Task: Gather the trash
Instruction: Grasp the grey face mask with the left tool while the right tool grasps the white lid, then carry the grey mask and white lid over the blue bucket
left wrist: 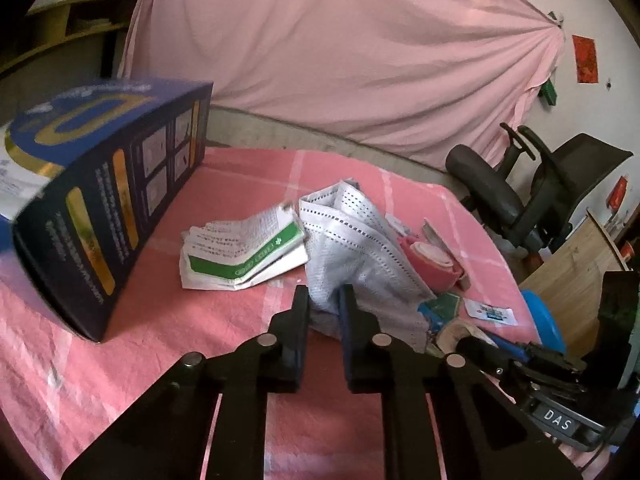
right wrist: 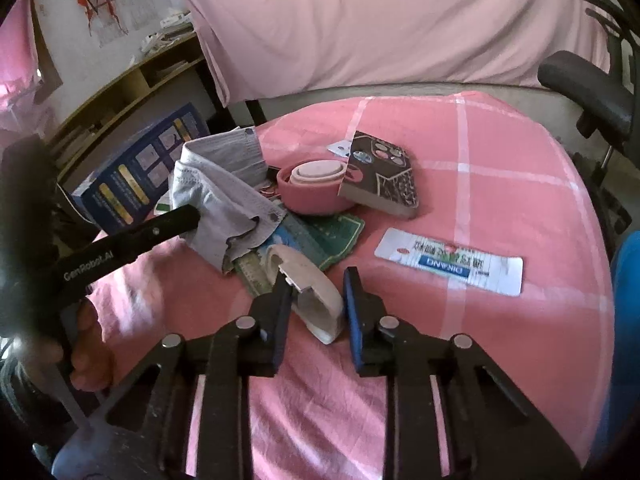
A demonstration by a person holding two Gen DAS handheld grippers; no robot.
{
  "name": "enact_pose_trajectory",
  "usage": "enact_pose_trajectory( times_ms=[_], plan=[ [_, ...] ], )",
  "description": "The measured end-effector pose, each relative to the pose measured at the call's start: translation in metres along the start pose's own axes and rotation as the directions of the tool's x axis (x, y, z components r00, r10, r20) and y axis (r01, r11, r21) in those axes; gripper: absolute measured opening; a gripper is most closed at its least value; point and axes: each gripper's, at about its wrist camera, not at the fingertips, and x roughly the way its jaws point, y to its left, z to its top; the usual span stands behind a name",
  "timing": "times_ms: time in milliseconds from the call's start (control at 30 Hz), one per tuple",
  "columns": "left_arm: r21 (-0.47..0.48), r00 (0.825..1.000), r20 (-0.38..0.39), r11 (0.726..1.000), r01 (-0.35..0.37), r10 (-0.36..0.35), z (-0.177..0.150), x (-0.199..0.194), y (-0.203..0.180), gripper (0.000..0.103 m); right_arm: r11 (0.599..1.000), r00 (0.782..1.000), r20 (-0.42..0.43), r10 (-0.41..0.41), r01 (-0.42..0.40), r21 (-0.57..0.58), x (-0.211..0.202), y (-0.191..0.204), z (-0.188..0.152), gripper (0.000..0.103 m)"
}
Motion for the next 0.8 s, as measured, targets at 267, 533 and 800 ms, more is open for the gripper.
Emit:
enact_pose_trajectory(
  times_ms=[267, 533, 800],
  plan=[
    [0.093, 0.995, 0.097, 0.996, -0.015, 0.006, -0.012, -0.028, -0.026, 0.006, 1.000, 0.994, 0.113, -0.006, 0.004, 0.014, -0.031, -0.002, -0.009, 0.040],
    [0.184, 0.973, 0.231, 0.982, -0.042, -0.001, -0.020, -0.052, -0.070, 0.005, 0.999, 0.943, 0.330, -0.052, 0.050, 0.015, -0.080, -0.005, -0.015, 0.040],
    [0.307, 0.932, 0.346, 0.952, -0.007, -0.105, -0.017, -0.074, -0.130, 0.005, 0.980, 0.780, 0.599, -0.179, 0.198, 0.034, -0.155, -0.016, -0.031, 0.040]
  ],
)
